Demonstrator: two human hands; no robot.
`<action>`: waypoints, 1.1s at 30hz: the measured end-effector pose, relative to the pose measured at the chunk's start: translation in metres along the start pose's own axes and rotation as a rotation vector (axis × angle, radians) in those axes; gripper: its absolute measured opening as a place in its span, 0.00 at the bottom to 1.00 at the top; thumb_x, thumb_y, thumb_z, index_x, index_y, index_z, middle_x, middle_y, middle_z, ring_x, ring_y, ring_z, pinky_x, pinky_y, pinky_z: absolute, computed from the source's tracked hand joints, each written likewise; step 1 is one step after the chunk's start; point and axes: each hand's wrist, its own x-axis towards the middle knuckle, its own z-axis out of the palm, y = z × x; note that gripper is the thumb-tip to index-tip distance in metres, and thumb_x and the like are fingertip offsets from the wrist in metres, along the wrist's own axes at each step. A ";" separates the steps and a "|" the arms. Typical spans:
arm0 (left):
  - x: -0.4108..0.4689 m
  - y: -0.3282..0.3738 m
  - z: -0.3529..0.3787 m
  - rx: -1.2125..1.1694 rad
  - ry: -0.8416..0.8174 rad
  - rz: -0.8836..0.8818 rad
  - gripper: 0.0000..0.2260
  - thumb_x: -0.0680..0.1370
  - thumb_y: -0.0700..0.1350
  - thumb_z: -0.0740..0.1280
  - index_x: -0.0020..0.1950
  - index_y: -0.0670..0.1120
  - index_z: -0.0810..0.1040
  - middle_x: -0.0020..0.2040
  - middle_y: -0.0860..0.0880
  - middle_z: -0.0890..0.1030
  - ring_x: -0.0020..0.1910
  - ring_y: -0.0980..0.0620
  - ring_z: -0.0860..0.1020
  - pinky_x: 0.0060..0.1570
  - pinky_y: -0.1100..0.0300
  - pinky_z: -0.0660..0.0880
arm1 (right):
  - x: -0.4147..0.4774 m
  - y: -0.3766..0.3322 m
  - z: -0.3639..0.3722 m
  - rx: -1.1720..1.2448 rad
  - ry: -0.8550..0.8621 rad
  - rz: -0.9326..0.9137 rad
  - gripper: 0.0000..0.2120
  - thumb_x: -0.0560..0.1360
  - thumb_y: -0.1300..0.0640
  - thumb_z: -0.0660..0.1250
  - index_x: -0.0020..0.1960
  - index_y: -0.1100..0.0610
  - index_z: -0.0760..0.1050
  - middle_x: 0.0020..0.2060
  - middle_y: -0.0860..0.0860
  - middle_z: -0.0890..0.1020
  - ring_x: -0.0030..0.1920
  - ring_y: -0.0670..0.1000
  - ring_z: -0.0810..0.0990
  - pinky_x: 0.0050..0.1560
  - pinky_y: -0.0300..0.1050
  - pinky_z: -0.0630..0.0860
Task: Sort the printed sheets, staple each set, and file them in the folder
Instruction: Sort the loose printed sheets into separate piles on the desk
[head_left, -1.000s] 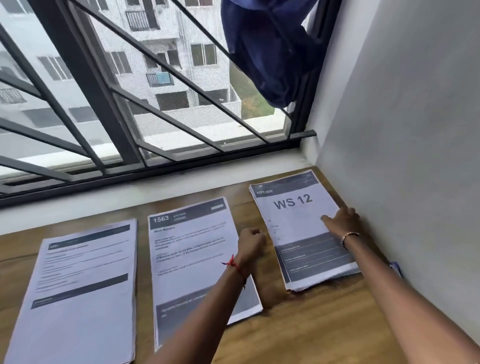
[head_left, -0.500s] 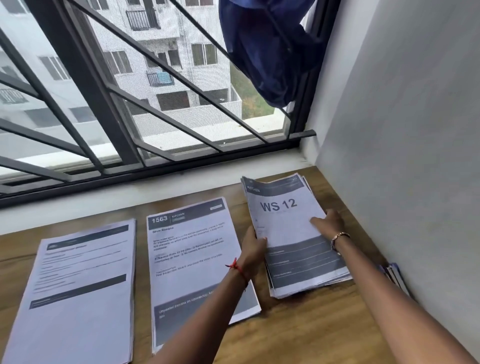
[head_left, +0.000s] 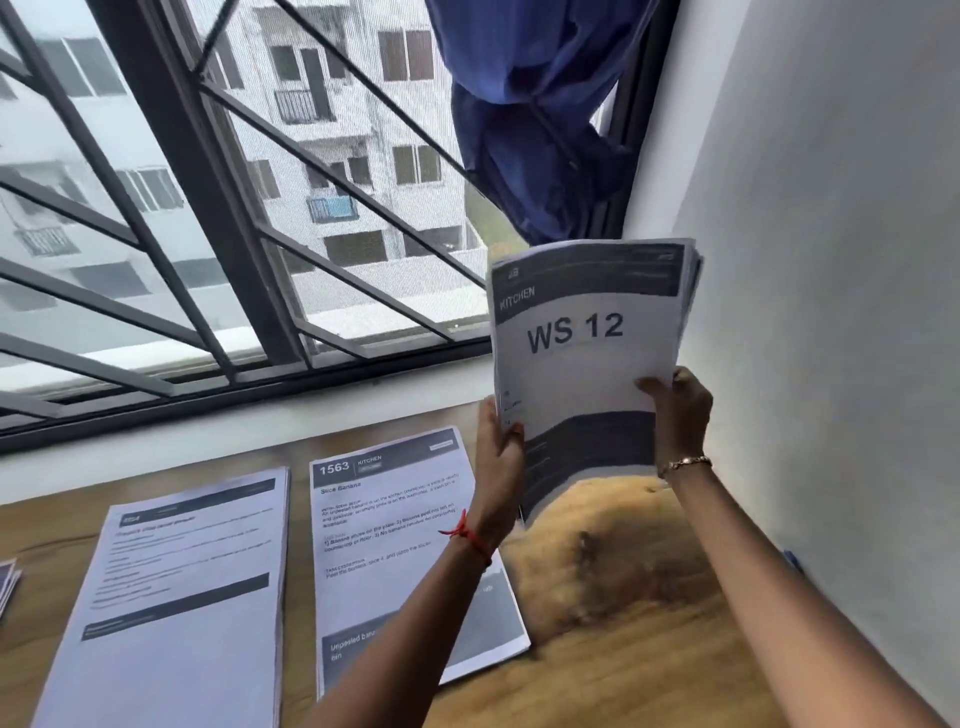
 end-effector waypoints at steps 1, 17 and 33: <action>-0.004 0.001 0.001 -0.009 0.000 0.025 0.17 0.79 0.32 0.54 0.56 0.54 0.67 0.55 0.45 0.74 0.57 0.43 0.74 0.54 0.45 0.78 | -0.003 -0.003 -0.003 0.034 0.006 -0.028 0.08 0.67 0.66 0.70 0.43 0.68 0.76 0.38 0.56 0.76 0.31 0.41 0.72 0.29 0.27 0.67; -0.018 -0.036 0.013 0.201 0.020 -0.240 0.13 0.78 0.39 0.55 0.61 0.51 0.65 0.56 0.49 0.75 0.54 0.48 0.75 0.58 0.47 0.74 | -0.012 0.036 -0.032 -0.268 -0.155 0.003 0.08 0.67 0.63 0.68 0.35 0.68 0.71 0.29 0.55 0.73 0.29 0.51 0.67 0.25 0.36 0.62; -0.027 -0.056 0.026 0.700 0.094 -0.594 0.28 0.72 0.35 0.62 0.69 0.36 0.56 0.67 0.37 0.59 0.65 0.38 0.61 0.69 0.48 0.60 | -0.014 0.107 -0.030 -0.796 -0.250 0.125 0.12 0.70 0.56 0.68 0.37 0.67 0.77 0.37 0.65 0.80 0.44 0.64 0.77 0.43 0.49 0.72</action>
